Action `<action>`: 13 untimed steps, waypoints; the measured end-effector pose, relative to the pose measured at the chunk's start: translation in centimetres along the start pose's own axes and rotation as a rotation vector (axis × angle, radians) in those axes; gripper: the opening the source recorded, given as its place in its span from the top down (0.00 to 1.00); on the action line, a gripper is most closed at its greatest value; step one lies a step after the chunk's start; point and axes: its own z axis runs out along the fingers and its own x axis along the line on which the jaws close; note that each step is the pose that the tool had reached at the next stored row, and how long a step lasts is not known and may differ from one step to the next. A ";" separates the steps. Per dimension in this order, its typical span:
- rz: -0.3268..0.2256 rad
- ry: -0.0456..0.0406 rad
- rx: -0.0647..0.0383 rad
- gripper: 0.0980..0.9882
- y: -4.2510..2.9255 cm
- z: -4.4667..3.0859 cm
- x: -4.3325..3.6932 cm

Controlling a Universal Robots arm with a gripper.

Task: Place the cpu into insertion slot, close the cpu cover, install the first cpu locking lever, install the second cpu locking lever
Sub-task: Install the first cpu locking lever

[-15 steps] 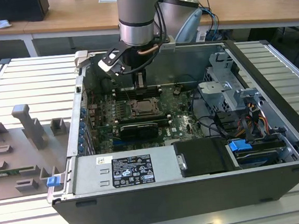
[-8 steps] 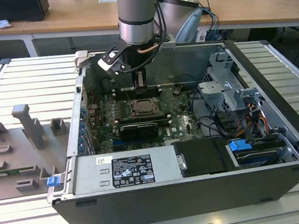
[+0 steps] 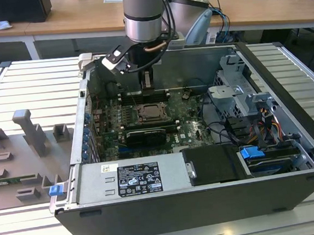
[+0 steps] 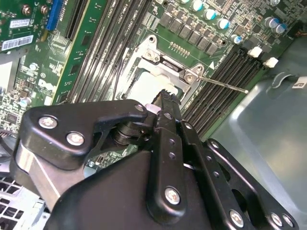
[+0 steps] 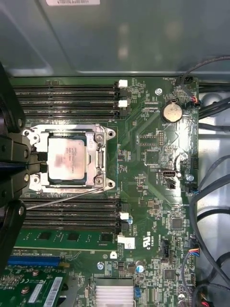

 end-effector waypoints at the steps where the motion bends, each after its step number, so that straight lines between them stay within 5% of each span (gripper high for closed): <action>1: 0.000 0.0003 0.000 0.99 -0.01 -0.18 0.00; 7: 0.000 0.0003 0.000 0.99 -0.01 -2.10 -0.04; 10: -0.011 0.0007 -0.001 0.99 -0.06 -2.12 -0.04; 13: -0.081 0.0007 -0.002 0.99 -0.07 -2.12 -0.04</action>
